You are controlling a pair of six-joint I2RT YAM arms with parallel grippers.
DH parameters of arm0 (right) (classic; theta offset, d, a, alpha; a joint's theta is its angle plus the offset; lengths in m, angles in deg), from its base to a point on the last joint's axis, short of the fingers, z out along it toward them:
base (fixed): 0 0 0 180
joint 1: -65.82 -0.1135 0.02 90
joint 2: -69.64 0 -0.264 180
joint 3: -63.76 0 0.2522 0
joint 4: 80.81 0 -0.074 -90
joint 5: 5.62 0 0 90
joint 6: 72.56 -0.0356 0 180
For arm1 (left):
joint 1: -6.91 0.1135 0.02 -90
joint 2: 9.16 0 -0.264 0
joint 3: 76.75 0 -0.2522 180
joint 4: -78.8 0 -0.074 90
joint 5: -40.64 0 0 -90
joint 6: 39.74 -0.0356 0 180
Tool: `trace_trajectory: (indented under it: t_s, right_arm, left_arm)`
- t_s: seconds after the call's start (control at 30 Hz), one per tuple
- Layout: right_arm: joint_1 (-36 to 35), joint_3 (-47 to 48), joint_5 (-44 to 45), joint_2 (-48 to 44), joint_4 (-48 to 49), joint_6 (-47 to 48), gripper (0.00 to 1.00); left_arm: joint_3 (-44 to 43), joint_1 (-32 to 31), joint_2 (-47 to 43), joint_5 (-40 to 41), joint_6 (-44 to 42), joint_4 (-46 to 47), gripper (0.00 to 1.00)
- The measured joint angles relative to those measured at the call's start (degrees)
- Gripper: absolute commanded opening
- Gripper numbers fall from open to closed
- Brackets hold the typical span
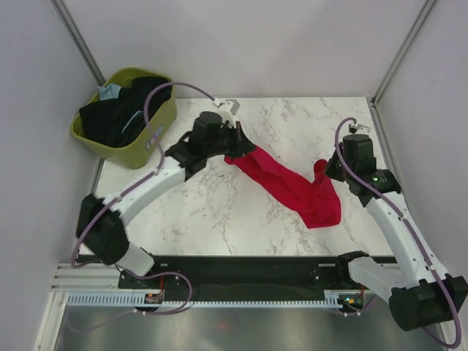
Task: Fold and stack the t-shirts
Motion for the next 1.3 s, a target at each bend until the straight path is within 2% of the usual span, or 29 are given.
trace_trajectory:
  t_s: [0.17,0.33,0.53,0.7,0.83,0.93,1.03,1.13,1.23,1.27,1.3]
  right_arm:
    - [0.00,10.47,3.39,-3.76,-1.70,0.98,0.00]
    - [0.00,18.71,7.34,-12.81,-3.28,2.10,0.00]
    - [0.00,29.46,12.72,-21.70,-4.00,3.93,0.00]
    - [0.00,41.09,16.04,-23.41,-6.19,4.90,0.00]
    - [0.00,45.94,19.30,-23.61,-6.58,5.53,0.00]
    - [0.00,47.41,21.99,-22.18,-7.82,6.14,0.00]
    - [0.00,51.45,24.96,-15.61,-9.18,6.73,0.00]
    - [0.00,53.29,27.21,-6.51,-9.18,6.82,0.00]
    - [0.07,52.41,29.94,5.62,-9.18,6.88,0.02]
    - [0.48,51.95,30.60,10.21,-9.18,6.86,0.12]
    - [1.29,51.34,30.45,14.51,-9.03,6.58,0.64]
  left_arm:
    - [-2.25,-0.02,-23.26,6.43,-4.02,-6.64,0.02]
    - [-6.82,-0.13,-39.60,10.56,-9.51,-12.44,0.02]
    - [-16.24,-0.15,-49.62,14.29,-14.75,-21.09,0.02]
    - [-23.06,-0.15,-53.16,14.34,-17.29,-24.72,0.02]
    - [-27.98,-0.15,-53.31,14.29,-19.54,-26.40,0.02]
    - [-33.24,-0.17,-50.47,17.14,-20.87,-28.52,0.02]
    - [-41.42,-0.26,-41.97,22.38,-22.84,-29.73,0.02]
    - [-46.03,0.00,-31.74,25.99,-24.94,-29.73,0.02]
    - [-49.37,4.96,-18.93,24.74,-25.62,-31.34,0.02]
    - [-49.75,8.52,-14.49,21.94,-25.40,-31.74,0.02]
    - [-50.01,11.82,-10.34,19.10,-24.79,-31.91,0.08]
